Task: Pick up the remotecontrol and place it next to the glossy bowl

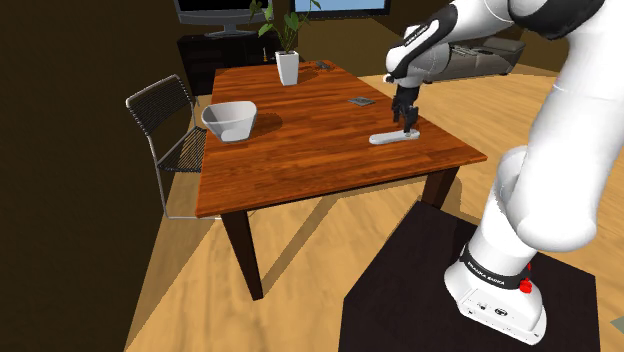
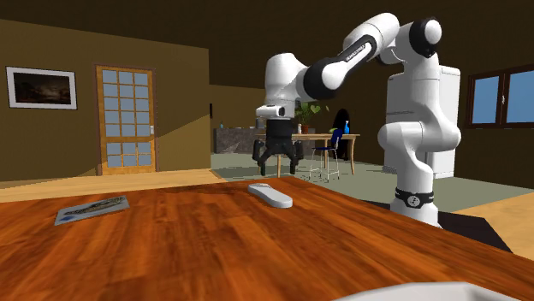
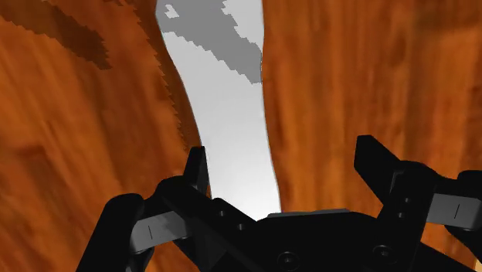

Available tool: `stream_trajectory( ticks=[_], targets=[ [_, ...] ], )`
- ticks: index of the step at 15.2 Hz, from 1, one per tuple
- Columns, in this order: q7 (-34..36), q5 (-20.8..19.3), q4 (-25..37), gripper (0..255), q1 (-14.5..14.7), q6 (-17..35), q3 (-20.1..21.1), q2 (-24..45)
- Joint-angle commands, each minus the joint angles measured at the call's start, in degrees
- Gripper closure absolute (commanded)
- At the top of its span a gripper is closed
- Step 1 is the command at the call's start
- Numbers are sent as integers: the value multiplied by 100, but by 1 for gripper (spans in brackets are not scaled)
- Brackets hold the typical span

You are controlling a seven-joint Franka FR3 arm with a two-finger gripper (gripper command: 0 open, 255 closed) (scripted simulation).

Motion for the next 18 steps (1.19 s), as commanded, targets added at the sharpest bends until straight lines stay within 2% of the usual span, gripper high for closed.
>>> stream_trajectory(
  ticks=[1,3,9,17,18],
  targets=[
    [-1084,993,406,0,-124,71,-30,846],
    [-1197,1112,421,0,-288,136,126,962],
    [-1528,1598,269,0,-526,534,367,1389],
    [-1527,1596,270,0,-529,533,370,1389],
    [-1527,1596,270,255,-529,533,370,1389]
  ],
)
